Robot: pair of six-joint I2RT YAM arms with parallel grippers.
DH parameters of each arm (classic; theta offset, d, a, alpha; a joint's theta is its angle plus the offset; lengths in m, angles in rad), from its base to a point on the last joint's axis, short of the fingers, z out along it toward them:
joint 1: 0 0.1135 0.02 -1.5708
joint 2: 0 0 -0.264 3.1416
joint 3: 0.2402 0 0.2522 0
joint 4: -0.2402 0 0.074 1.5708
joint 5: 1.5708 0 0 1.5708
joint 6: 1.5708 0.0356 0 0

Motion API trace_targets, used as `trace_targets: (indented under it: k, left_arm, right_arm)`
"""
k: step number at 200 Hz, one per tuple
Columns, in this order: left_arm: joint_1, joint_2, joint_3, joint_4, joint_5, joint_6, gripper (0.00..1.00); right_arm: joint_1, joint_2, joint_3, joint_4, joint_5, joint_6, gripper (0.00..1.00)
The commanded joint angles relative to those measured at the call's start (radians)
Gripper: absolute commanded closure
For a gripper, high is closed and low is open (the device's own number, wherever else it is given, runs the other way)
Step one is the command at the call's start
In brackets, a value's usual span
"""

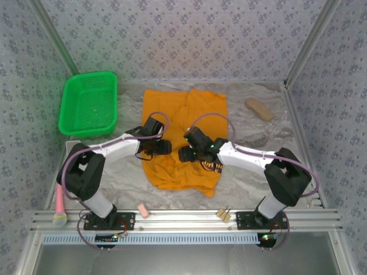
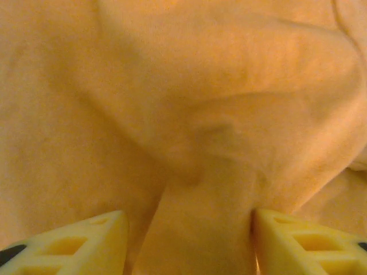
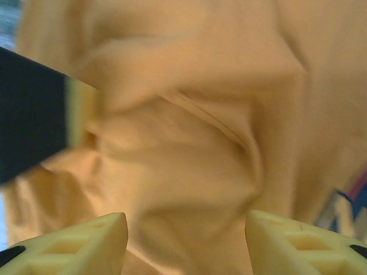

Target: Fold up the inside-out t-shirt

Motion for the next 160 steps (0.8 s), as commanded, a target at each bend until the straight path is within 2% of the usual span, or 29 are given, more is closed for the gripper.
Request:
trace_targets:
  k: [1, 8, 16, 21, 27, 33, 44, 53, 59, 66, 71, 83, 89, 101, 109, 119, 138, 149, 160]
  left_arm:
    - [0.003, 0.025, -0.014, 0.046, 0.008, 0.041, 0.47]
    - [0.003, 0.03, -0.018, 0.06, 0.009, 0.04, 0.53]
    - [0.008, 0.035, -0.018, 0.066, 0.013, 0.036, 0.62]
    - [0.013, 0.036, -0.016, 0.069, 0.025, 0.034, 0.71]
    - [0.022, 0.035, -0.013, 0.07, 0.05, 0.031, 0.81]
    - [0.036, 0.03, -0.012, 0.074, 0.084, 0.02, 0.86]
    - [0.065, 0.01, -0.023, 0.098, 0.158, -0.013, 0.92]
    - [0.093, -0.014, -0.053, 0.145, 0.225, -0.075, 0.94]
    - [0.117, -0.03, -0.086, 0.208, 0.32, -0.13, 0.96]
    - [0.145, -0.04, -0.116, 0.288, 0.432, -0.196, 0.98]
    - [0.161, -0.045, -0.138, 0.323, 0.465, -0.228, 1.0]
    - [0.187, -0.051, -0.163, 0.316, 0.484, -0.242, 1.0]
    - [0.198, -0.051, -0.176, 0.315, 0.488, -0.231, 1.0]
    - [0.223, -0.044, -0.21, 0.357, 0.525, -0.242, 1.0]
    - [0.239, -0.03, -0.244, 0.441, 0.582, -0.281, 1.0]
    - [0.25, -0.008, -0.279, 0.541, 0.643, -0.339, 1.0]
    - [0.245, 0.002, -0.313, 0.649, 0.68, -0.4, 1.0]
    - [0.245, -0.007, -0.332, 0.696, 0.683, -0.428, 1.0]
    - [0.244, -0.022, -0.339, 0.704, 0.687, -0.43, 1.0]
  right_arm:
    - [0.015, 0.111, 0.054, 0.049, -0.059, -0.051, 0.42]
    - [0.021, 0.159, 0.068, 0.053, -0.054, -0.051, 0.44]
    - [0.022, 0.2, 0.075, 0.068, -0.062, -0.053, 0.51]
    - [0.023, 0.217, 0.075, 0.076, -0.049, -0.05, 0.6]
    - [0.023, 0.232, 0.072, 0.083, -0.028, -0.047, 0.75]
    - [0.019, 0.235, 0.065, 0.084, -0.002, -0.044, 0.88]
    - [0.006, 0.204, 0.038, 0.089, 0.049, -0.036, 1.0]
    - [-0.012, 0.152, 0.001, 0.108, 0.067, -0.041, 1.0]
    - [-0.034, 0.116, -0.018, 0.121, 0.032, -0.052, 1.0]
    - [-0.08, 0.077, -0.039, 0.136, -0.059, -0.062, 1.0]
    - [-0.122, 0.061, -0.047, 0.143, -0.162, -0.056, 1.0]
    - [-0.23, 0.062, -0.06, 0.147, -0.36, -0.034, 1.0]
    - [-0.266, 0.074, -0.06, 0.132, -0.405, -0.043, 1.0]
    - [-0.291, 0.109, -0.072, 0.088, -0.346, -0.081, 0.97]
    - [-0.295, 0.127, -0.091, 0.088, -0.309, -0.084, 0.9]
    - [-0.308, 0.141, -0.112, 0.113, -0.321, -0.054, 0.81]
    - [-0.314, 0.094, -0.132, 0.15, -0.304, -0.007, 0.67]
    - [-0.278, 0.036, -0.122, 0.138, -0.226, -0.062, 0.59]
    - [-0.232, -0.018, -0.107, 0.125, -0.162, -0.17, 0.56]
